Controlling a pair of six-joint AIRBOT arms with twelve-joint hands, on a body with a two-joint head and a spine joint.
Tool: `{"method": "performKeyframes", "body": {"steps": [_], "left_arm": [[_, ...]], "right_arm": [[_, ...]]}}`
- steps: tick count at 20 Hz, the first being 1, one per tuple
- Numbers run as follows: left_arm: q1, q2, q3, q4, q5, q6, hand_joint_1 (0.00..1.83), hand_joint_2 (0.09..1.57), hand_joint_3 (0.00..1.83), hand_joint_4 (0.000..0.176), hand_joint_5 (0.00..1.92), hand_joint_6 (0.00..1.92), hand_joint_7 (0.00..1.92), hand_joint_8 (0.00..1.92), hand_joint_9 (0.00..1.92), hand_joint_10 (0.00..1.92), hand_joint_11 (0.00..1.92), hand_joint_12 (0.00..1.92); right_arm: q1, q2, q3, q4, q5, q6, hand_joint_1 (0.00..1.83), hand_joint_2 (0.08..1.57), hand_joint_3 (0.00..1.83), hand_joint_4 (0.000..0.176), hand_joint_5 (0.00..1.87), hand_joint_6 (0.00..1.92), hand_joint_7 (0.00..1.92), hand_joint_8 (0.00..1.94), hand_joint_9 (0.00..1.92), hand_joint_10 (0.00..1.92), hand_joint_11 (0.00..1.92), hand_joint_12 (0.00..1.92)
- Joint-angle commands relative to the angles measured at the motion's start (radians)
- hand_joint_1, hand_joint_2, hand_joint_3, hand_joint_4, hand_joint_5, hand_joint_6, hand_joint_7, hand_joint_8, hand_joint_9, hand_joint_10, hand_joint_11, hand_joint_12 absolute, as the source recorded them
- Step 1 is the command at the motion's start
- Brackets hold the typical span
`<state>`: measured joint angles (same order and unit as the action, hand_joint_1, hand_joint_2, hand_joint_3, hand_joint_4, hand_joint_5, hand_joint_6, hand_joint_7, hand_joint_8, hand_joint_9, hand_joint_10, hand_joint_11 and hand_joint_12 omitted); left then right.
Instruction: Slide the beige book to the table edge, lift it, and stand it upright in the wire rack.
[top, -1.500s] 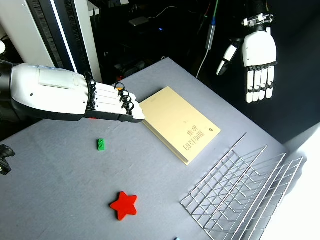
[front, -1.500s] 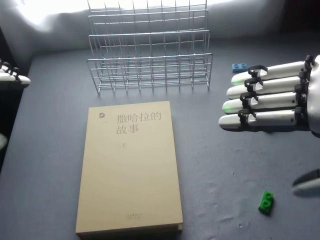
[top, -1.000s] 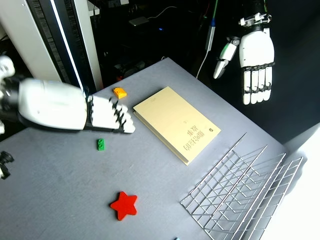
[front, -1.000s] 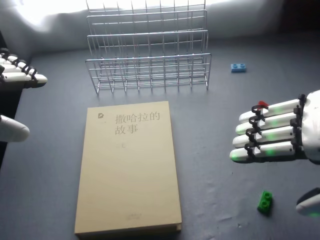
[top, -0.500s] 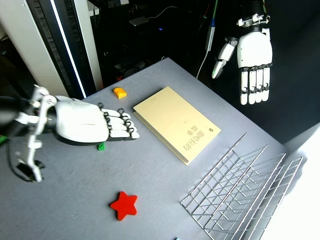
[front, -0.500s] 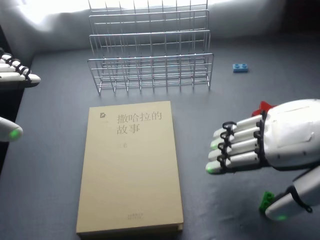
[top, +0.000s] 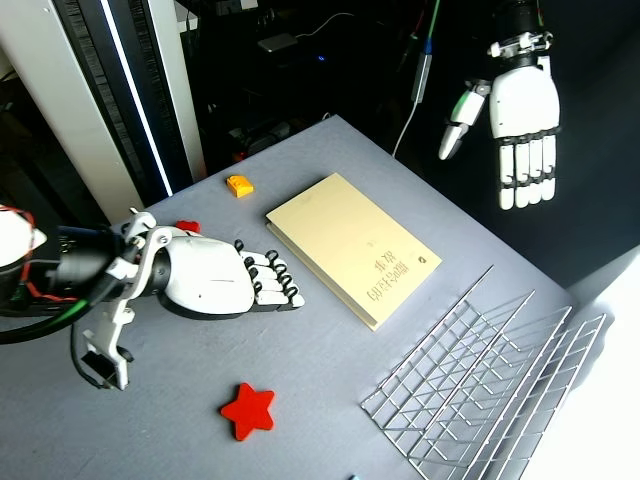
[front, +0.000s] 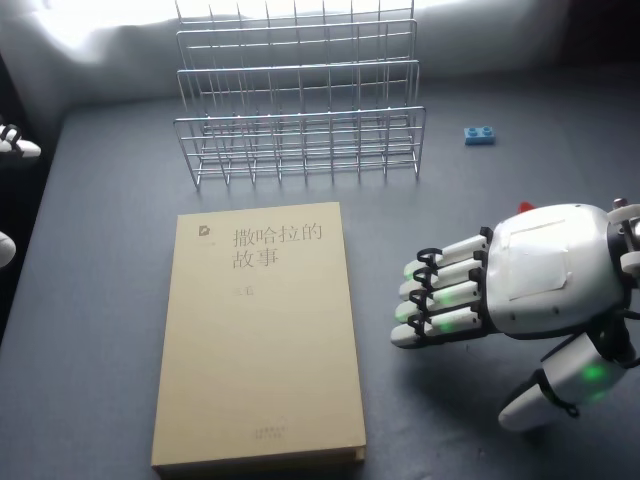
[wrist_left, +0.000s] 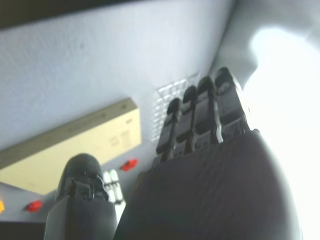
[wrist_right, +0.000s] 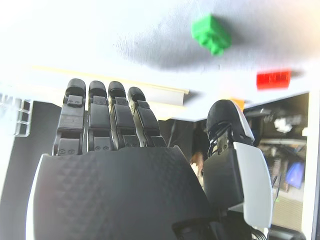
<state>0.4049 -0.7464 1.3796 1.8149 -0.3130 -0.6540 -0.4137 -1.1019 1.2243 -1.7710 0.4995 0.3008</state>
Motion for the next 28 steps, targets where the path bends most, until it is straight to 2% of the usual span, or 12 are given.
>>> {"method": "performKeyframes", "body": {"steps": [1, 8, 13, 23, 28], "left_arm": [[-0.002, 0.0, 0.012, -0.019, 0.027, -0.006, 0.0, 1.11, 0.0, 0.0, 0.0, 0.0, 0.0, 0.0, 0.0, 0.0, 0.0, 0.0], [0.044, -0.018, 0.031, -0.019, 0.021, -0.021, 0.0, 1.1, 0.0, 0.0, 0.0, 0.0, 0.0, 0.0, 0.0, 0.0, 0.0, 0.0], [0.081, -0.051, 0.087, -0.04, 0.028, -0.033, 0.0, 1.11, 0.0, 0.0, 0.0, 0.0, 0.0, 0.0, 0.0, 0.0, 0.0, 0.0], [0.088, -0.056, 0.112, -0.016, 0.03, -0.064, 0.0, 1.12, 0.0, 0.0, 0.0, 0.0, 0.0, 0.0, 0.0, 0.0, 0.0, 0.0], [0.103, -0.07, 0.143, -0.016, 0.03, -0.078, 0.0, 1.12, 0.0, 0.0, 0.0, 0.0, 0.0, 0.0, 0.0, 0.0, 0.0, 0.0]], "right_arm": [[0.014, -0.004, 0.008, 0.039, 0.006, -0.005, 0.0, 1.18, 0.0, 0.0, 0.0, 0.0, 0.0, 0.0, 0.0, 0.0, 0.0, 0.0], [-0.008, -0.056, 0.033, 0.039, -0.041, -0.005, 0.0, 1.17, 0.0, 0.0, 0.0, 0.0, 0.0, 0.0, 0.0, 0.0, 0.0, 0.0], [-0.015, -0.082, 0.035, 0.039, -0.076, 0.007, 0.0, 1.19, 0.0, 0.0, 0.0, 0.0, 0.0, 0.0, 0.0, 0.0, 0.0, 0.0], [-0.013, -0.157, 0.06, 0.039, -0.133, 0.021, 0.0, 1.17, 0.0, 0.0, 0.0, 0.0, 0.0, 0.0, 0.0, 0.0, 0.0, 0.0], [-0.006, -0.219, 0.11, 0.039, -0.141, 0.006, 0.0, 1.17, 0.0, 0.0, 0.0, 0.0, 0.0, 0.0, 0.0, 0.0, 0.0, 0.0]]}}
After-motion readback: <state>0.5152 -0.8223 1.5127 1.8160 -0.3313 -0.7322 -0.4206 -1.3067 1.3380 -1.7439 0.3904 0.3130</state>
